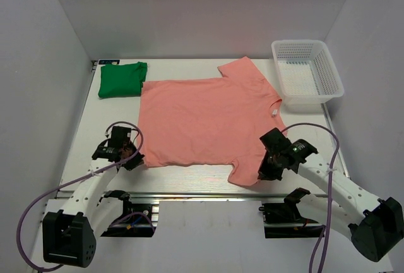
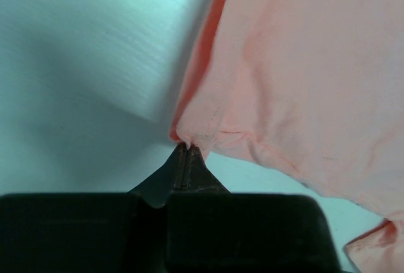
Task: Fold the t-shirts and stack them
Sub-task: Grap the side of the flattened tshirt closest away from the robot with both arms
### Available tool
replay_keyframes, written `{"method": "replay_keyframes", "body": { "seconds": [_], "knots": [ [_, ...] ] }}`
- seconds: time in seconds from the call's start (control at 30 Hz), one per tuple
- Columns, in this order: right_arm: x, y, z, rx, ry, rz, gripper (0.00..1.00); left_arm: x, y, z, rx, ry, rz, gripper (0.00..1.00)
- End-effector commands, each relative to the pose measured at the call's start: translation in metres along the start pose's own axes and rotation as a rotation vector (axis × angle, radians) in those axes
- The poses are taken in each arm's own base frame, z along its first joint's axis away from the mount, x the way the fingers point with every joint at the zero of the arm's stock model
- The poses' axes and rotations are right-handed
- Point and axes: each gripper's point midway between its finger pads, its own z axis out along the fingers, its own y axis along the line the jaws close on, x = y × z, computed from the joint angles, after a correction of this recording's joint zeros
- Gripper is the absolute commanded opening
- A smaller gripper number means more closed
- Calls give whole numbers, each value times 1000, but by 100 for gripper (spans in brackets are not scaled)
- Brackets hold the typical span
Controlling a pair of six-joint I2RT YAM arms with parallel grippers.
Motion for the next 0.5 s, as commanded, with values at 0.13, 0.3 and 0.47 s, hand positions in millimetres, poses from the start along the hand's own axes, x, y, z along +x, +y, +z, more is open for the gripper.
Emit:
{"method": "replay_keyframes", "body": {
  "seconds": [0.13,0.3,0.47],
  "knots": [
    [-79,54,-21,-96,-278,-33,0,-68,-63,-20,167,-163,-15,0],
    [-137,71,-42,-122,-492,39,0,-83,-85,-4,176,-140,-12,0],
    [-185,77,-62,-123,-649,88,0,-116,-111,-1,187,-182,-27,0]
  ]
}}
